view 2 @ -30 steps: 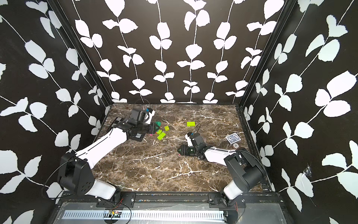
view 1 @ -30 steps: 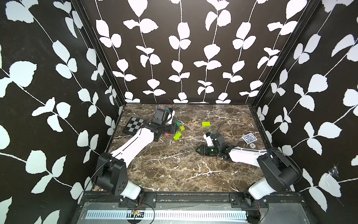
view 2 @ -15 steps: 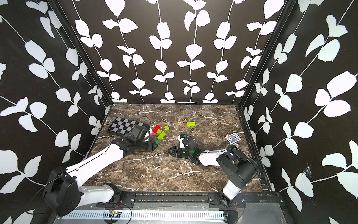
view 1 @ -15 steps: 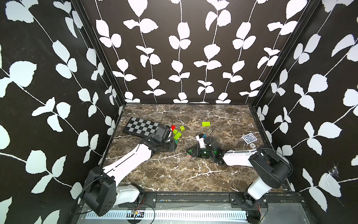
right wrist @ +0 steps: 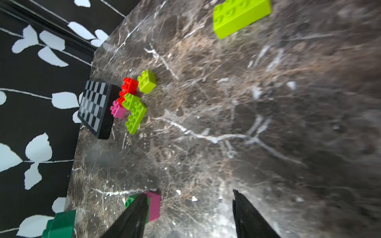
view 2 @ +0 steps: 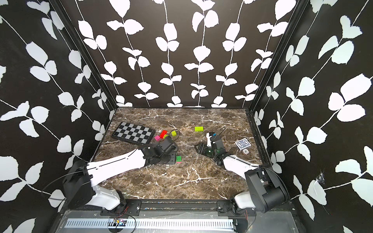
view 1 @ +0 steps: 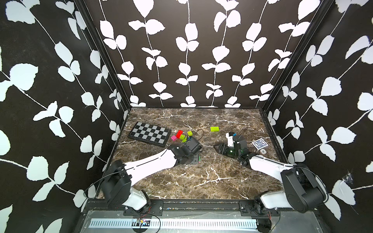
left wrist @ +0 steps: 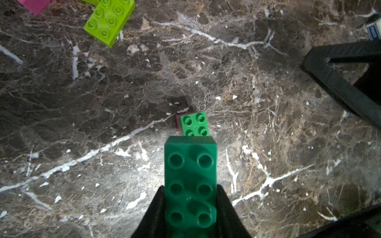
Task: Assemble a carrot with lego
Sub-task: Assemble the lego brick with the lego brick.
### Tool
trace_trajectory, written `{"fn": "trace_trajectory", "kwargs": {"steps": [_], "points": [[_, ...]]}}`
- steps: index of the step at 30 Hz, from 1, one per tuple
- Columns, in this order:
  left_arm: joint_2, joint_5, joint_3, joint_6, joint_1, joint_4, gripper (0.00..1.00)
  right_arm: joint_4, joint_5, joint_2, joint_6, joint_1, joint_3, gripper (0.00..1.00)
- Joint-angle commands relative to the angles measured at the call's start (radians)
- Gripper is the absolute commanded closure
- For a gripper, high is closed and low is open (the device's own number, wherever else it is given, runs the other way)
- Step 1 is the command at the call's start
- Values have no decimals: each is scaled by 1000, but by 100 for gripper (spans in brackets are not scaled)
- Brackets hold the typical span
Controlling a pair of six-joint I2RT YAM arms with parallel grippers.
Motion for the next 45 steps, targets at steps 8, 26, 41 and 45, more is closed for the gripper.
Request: {"fn": "trace_trajectory", "kwargs": {"steps": [8, 26, 41, 45], "points": [[199, -92, 229, -107, -46, -237, 100, 6, -62, -16, -60, -82, -59, 34], [310, -118, 274, -196, -58, -184, 100, 27, -103, 8, -64, -100, -89, 34], [354, -130, 276, -185, -58, -154, 100, 36, -108, 5, -55, -100, -114, 34], [362, -132, 263, -185, -58, -138, 100, 35, -108, 1, -56, -100, -118, 34]]}}
